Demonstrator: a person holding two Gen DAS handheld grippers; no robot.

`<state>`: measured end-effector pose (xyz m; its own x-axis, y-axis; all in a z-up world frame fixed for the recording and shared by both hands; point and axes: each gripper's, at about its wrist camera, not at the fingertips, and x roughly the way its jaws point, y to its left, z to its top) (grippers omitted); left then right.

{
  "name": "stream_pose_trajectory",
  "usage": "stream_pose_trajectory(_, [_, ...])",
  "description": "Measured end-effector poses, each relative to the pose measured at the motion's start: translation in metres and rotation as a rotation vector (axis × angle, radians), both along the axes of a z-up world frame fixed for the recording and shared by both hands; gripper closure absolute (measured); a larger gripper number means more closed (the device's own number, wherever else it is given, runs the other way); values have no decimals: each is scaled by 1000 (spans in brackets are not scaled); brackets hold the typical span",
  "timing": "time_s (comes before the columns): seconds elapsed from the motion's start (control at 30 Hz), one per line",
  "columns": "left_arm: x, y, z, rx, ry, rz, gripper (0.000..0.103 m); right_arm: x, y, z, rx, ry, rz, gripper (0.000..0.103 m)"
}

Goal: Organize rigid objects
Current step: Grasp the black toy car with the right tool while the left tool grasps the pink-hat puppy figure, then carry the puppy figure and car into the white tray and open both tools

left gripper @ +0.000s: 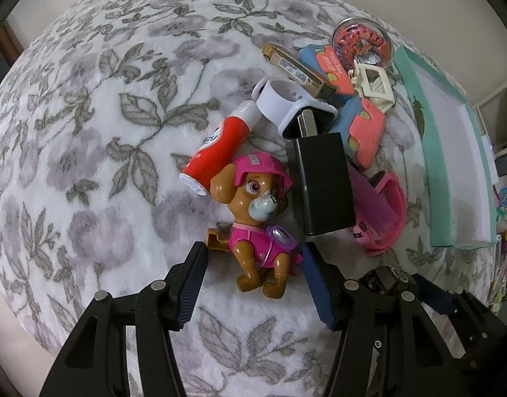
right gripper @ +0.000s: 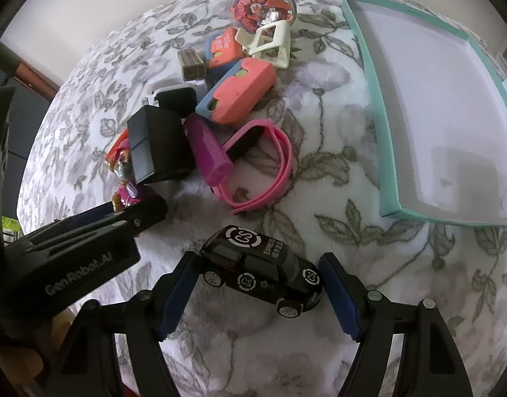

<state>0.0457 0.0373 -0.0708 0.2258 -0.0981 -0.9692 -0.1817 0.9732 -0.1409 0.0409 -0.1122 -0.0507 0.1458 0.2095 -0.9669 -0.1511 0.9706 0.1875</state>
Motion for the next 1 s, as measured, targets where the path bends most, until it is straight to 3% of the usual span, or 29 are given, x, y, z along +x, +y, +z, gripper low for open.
stream_pose_trajectory(0.37, [0, 23, 20, -56, -37, 57, 43, 1, -15, 8, 13, 10, -55, 26])
stream_pose_trajectory(0.4, [0, 25, 22, -58, -40, 62, 47, 2, -17, 9, 20, 8, -61, 26])
stream_pose_trajectory(0.43, [-1, 27, 23, -67, -38, 68, 66, 2, -19, 11, 28, 4, -68, 26])
stream_pose_trajectory(0.7, [-8, 46, 44, -105, -99, 123, 65, 5, -30, 30, 69, -37, -91, 26])
stream_pose_trajectory(1.0, [-12, 38, 62, -87, -169, 130, 65, 5, -35, 43, 81, -74, -124, 26])
